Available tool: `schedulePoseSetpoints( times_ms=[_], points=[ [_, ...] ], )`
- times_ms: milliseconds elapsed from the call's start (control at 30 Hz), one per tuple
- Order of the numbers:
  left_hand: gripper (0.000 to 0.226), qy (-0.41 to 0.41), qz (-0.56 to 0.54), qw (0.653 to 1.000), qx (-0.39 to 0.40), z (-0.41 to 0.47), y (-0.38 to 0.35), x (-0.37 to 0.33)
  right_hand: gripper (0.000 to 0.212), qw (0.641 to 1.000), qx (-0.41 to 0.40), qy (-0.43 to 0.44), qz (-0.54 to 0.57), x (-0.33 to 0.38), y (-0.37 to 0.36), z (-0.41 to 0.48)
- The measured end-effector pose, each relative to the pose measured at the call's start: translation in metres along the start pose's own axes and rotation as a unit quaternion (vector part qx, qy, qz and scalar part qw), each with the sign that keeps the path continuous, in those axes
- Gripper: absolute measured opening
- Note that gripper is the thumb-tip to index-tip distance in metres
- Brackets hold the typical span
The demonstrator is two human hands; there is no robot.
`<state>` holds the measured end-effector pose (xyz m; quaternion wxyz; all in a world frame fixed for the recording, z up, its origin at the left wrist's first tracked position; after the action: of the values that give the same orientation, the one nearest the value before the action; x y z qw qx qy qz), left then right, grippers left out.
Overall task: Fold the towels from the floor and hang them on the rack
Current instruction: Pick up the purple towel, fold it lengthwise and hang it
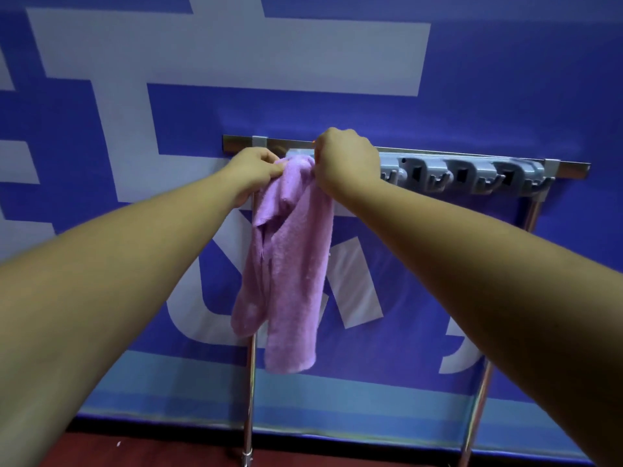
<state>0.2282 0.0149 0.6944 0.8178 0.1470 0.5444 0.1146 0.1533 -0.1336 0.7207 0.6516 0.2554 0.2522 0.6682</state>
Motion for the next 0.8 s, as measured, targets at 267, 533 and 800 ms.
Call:
schedulePoseSetpoints(
  times_ms=[267, 533, 800],
  points=[
    [0.016, -0.05, -0.05, 0.997, -0.013, -0.02, 0.003, 0.016, 0.024, 0.94, 0.102, -0.061, 0.321, -0.001, -0.034, -0.021],
    [0.016, -0.062, -0.085, 0.993, 0.057, -0.044, 0.006, 0.013, 0.013, 0.846, 0.113, -0.122, 0.507, -0.001, -0.052, -0.031],
    [0.027, -0.129, 0.035, 0.989, -0.058, -0.055, 0.001, 0.002, 0.012, 0.921, 0.045, -0.099, 0.373, 0.0, -0.06, -0.031]
  ],
)
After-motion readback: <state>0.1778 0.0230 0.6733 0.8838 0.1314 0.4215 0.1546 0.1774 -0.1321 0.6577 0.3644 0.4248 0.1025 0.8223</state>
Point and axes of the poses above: each hand's wrist, its own z-axis towards the middle knuckle, its own y-axis out of the back of the hand, x = y × z, the point moved 1 cm from there along z, towards the middle knuckle, and after that the axes turned 3 degrees about y, right-handed, at the moved point
